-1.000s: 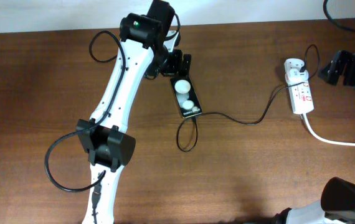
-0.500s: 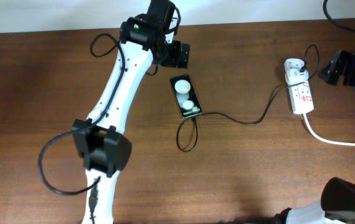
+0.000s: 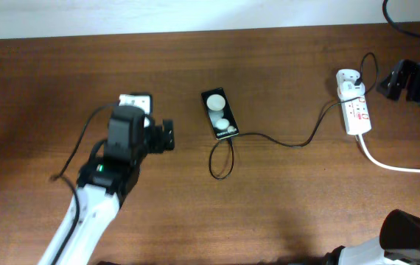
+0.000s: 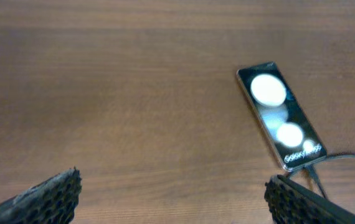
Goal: Plug charger to phone and switch on socket
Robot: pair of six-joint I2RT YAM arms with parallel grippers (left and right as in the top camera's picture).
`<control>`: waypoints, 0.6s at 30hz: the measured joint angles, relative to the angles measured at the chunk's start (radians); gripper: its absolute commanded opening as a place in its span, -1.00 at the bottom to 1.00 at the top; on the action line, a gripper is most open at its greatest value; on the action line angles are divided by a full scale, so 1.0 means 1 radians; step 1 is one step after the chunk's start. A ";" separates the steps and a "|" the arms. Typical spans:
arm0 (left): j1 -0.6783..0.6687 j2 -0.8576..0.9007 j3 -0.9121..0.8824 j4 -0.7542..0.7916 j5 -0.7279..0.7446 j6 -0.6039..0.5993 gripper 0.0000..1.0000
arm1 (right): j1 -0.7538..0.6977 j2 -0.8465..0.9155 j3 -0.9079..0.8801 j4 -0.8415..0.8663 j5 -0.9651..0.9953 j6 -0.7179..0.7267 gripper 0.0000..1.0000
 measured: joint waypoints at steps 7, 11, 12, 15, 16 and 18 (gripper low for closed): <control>0.014 -0.511 -0.521 0.499 -0.065 0.006 0.97 | 0.000 0.000 0.000 0.000 0.000 0.000 0.97; 0.126 -0.751 -0.785 0.748 -0.073 0.006 0.98 | 0.000 0.000 -0.002 0.000 0.000 0.000 0.97; 0.144 -0.785 -0.814 0.783 -0.073 0.006 0.98 | 0.000 0.000 -0.002 0.000 0.000 0.000 0.97; 0.193 -0.875 -0.848 0.797 -0.072 0.006 0.98 | 0.000 0.000 -0.002 0.000 0.000 0.000 0.97; 0.206 -0.901 -0.849 0.787 -0.072 0.006 0.98 | 0.000 0.000 -0.002 -0.001 0.000 0.000 0.97; 0.232 -0.967 -0.850 0.730 -0.072 0.006 0.98 | 0.000 0.000 -0.002 0.001 0.000 0.000 0.97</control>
